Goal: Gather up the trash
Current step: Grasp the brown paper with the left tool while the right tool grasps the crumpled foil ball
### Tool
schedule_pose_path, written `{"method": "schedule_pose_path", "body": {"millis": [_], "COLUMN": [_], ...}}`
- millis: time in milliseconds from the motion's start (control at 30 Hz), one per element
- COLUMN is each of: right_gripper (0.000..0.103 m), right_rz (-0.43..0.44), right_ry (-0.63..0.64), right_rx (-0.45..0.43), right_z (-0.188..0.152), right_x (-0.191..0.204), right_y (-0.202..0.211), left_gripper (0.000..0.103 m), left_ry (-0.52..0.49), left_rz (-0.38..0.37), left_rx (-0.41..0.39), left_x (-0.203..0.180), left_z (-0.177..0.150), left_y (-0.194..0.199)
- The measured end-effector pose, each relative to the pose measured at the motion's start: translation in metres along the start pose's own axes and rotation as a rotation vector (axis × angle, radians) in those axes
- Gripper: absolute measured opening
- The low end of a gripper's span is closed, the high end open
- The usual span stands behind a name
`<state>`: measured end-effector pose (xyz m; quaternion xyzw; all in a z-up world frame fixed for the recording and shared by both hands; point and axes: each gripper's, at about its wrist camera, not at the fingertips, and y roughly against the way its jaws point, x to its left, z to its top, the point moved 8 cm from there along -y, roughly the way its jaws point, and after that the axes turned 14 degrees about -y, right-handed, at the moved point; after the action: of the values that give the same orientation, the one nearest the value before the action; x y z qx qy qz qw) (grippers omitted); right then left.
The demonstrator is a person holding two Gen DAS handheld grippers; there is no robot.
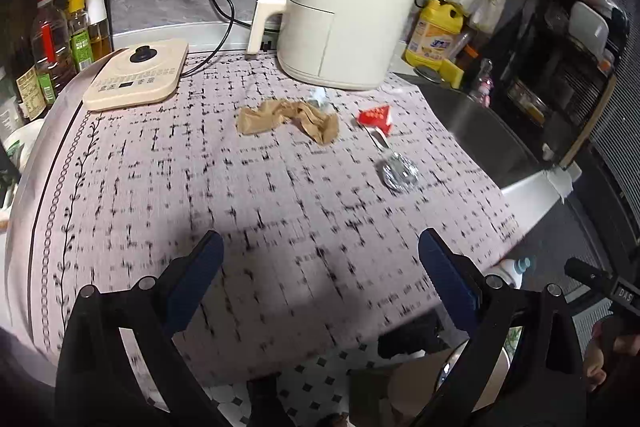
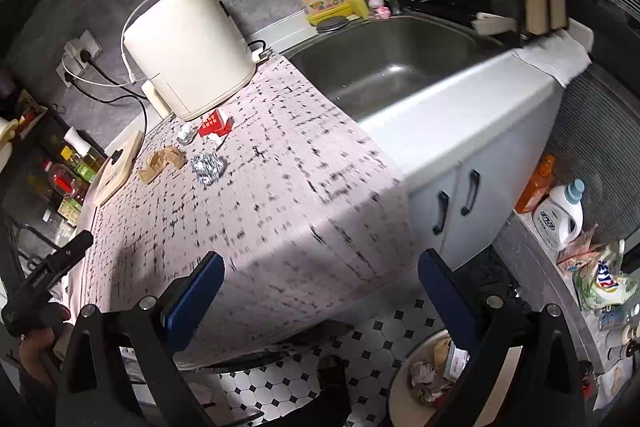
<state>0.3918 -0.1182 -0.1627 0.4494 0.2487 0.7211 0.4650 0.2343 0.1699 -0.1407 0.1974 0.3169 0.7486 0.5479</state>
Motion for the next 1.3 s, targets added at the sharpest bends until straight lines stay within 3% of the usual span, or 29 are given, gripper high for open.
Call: {"method": "schedule_pose_path", "body": {"millis": [100, 400, 700, 833, 933, 1000, 1067, 1133, 1300], "right_gripper": [0.095, 0.095, 0.095, 0.095, 0.095, 0.095, 0.095, 0.095, 0.095], "right_rz": [-0.007, -0.041, -0.086, -0.108, -0.123, -0.128, -0.133, -0.134, -0.123], "right_ry": [0.0, 0.0, -0.023, -0.03, -0.04, -0.037, -0.031, -0.019, 0.028], "right_rx": [-0.008, -0.014, -0.011, -0.002, 0.012, 0.021, 0.03, 0.038, 0.058], "right_z": [0.009, 0.025, 0.03, 0.028, 0.025, 0.024, 0.023, 0.023, 0.026], "right_x": [0.02, 0.07, 0.097, 0.106, 0.11, 0.113, 0.117, 0.122, 0.139], "right_y": [-0.012, -0.05, -0.077, -0.088, -0.097, -0.102, -0.108, -0.114, -0.133], "left_gripper": [0.096, 0.077, 0.068, 0.052, 0.05, 0.041, 0.019, 0.012, 0.009], "left_ry": [-0.01, -0.042, -0.08, -0.108, -0.12, -0.121, -0.12, -0.126, -0.088], "left_rz": [-0.011, -0.051, -0.086, -0.102, -0.123, -0.137, -0.157, -0.157, -0.151], "left_rx": [-0.004, 0.008, 0.058, 0.08, 0.097, 0.118, 0.134, 0.125, 0.106], "left_x": [0.017, 0.059, 0.083, 0.086, 0.086, 0.086, 0.085, 0.086, 0.099], "left_z": [0.015, 0.055, 0.078, 0.085, 0.086, 0.083, 0.08, 0.079, 0.076], "left_y": [-0.016, -0.07, -0.127, -0.15, -0.164, -0.174, -0.178, -0.175, -0.156]}}
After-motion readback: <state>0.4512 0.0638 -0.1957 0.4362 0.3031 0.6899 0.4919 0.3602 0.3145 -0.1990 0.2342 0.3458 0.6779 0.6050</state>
